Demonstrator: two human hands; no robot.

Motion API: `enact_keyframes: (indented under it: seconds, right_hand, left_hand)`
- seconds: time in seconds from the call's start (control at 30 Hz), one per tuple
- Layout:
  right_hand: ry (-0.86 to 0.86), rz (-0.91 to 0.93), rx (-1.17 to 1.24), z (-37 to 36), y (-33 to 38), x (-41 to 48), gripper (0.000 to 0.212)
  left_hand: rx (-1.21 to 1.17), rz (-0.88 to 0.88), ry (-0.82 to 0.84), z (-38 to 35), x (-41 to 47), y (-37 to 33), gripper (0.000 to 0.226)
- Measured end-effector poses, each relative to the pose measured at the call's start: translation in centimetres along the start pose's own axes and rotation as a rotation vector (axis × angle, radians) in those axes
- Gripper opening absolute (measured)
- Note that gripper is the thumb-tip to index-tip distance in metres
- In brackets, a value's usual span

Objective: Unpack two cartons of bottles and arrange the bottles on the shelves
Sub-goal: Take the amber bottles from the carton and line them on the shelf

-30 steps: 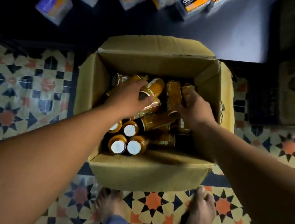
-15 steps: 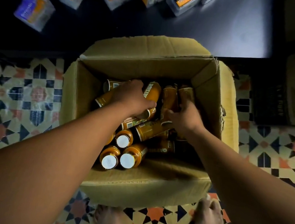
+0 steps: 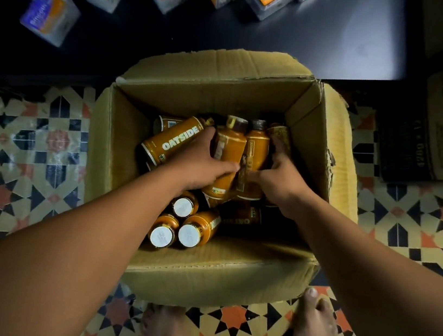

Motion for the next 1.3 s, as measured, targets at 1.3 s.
enact_keyframes:
  seconds: [1.3]
  right_hand:
    - [-0.209, 1.045, -0.326, 16.3, 42.4, -42.4, 0.078]
  left_hand:
    - [-0.003, -0.774, -0.548, 28.8, -42.1, -33.7, 0.070]
Point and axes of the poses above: each hand's wrist, its own x-axis towards the middle knuckle, its own z-axis out of the back of the hand, y = z × x, the point moved 3 cm from there along x, towards the middle knuckle, and after that the axes turned 8 degrees about -y, right-handed, at the moved point
